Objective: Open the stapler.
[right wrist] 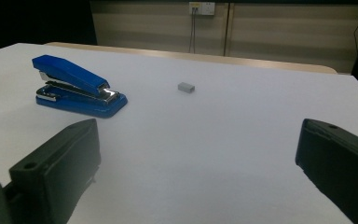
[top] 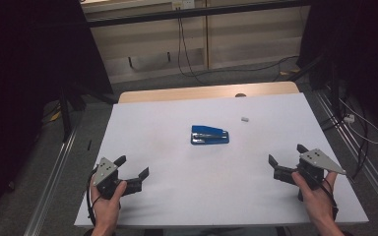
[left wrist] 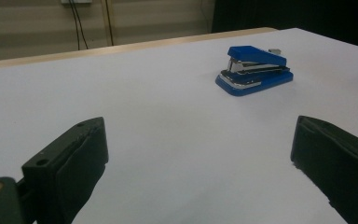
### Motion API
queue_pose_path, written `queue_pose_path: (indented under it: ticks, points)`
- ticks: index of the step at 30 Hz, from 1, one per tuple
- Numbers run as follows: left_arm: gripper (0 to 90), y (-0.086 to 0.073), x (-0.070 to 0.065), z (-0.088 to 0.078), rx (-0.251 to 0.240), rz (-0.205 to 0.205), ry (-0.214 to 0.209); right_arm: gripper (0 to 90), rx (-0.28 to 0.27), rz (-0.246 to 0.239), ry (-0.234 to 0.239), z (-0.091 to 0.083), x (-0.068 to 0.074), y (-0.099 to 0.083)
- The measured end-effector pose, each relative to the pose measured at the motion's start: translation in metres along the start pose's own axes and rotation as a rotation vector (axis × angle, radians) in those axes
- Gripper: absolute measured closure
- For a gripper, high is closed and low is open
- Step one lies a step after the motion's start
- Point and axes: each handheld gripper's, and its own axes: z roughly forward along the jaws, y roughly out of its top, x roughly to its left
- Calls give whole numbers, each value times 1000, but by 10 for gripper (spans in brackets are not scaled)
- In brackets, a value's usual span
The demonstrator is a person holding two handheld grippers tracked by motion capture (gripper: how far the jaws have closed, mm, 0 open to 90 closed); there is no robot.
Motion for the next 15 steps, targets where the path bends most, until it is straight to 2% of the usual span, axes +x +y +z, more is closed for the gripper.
queue_pose_path:
  ticks: [2, 15]
  points:
    - [40, 1, -1, -1, -14, 5, 3, 0, -1, -3, 5, 0, 0, 0]
    - [40, 0, 0, 1, 17, -7, 11, 5, 16, -16, 33, 5, 1, 0]
